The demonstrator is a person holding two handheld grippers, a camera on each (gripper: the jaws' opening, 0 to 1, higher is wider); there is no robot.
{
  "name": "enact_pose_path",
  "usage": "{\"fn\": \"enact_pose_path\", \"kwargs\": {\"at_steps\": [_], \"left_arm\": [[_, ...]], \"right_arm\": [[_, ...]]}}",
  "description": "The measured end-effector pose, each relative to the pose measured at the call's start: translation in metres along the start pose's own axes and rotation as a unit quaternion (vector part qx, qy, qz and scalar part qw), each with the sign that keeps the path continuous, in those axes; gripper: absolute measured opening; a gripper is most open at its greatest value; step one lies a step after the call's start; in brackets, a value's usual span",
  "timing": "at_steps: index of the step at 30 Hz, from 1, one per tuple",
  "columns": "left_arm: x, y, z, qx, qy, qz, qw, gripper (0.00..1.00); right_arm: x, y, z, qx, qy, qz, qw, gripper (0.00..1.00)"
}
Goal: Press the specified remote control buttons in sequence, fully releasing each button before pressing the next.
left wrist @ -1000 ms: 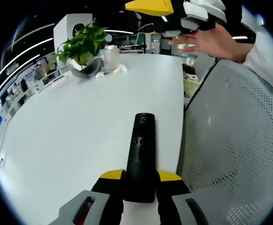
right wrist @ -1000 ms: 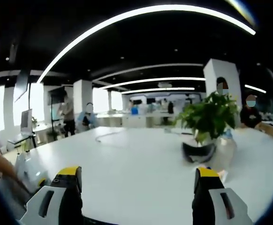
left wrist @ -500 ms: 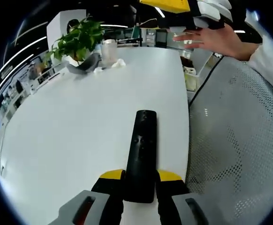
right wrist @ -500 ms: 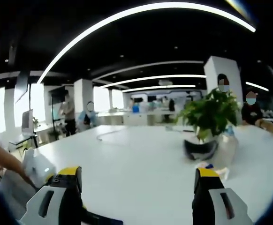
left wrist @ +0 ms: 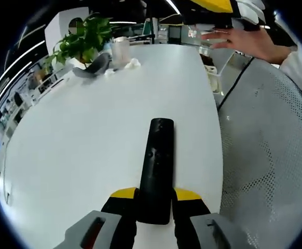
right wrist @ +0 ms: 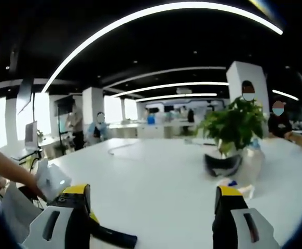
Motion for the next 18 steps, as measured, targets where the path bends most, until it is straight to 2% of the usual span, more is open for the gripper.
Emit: {"fn": "enact_pose_path", "kwargs": {"at_steps": [9, 18], "left_arm": [[0.002, 0.004, 0.002, 0.023, 0.006, -0.026, 0.9994, 0.25], [0.004, 0.015, 0.005, 0.048, 0.022, -0.046, 0.9976, 0.24]], "right_arm": [[0.001, 0.0, -0.002, 0.001, 0.007, 0.002, 1.0, 0.98], [0.001, -0.001, -0.003, -0.001, 0.013, -0.002, 0.9999, 0.98]]}}
Point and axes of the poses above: the point that each gripper's makers call its tool centre point, and the gripper's own axes: x roughly forward along the fingers, y roughly to its left, z roughly out of its top, the point moved 6 cm from there along -x, roughly backward along the fingers, and after that the axes turned 7 degrees about x, right-handed, at the moved point
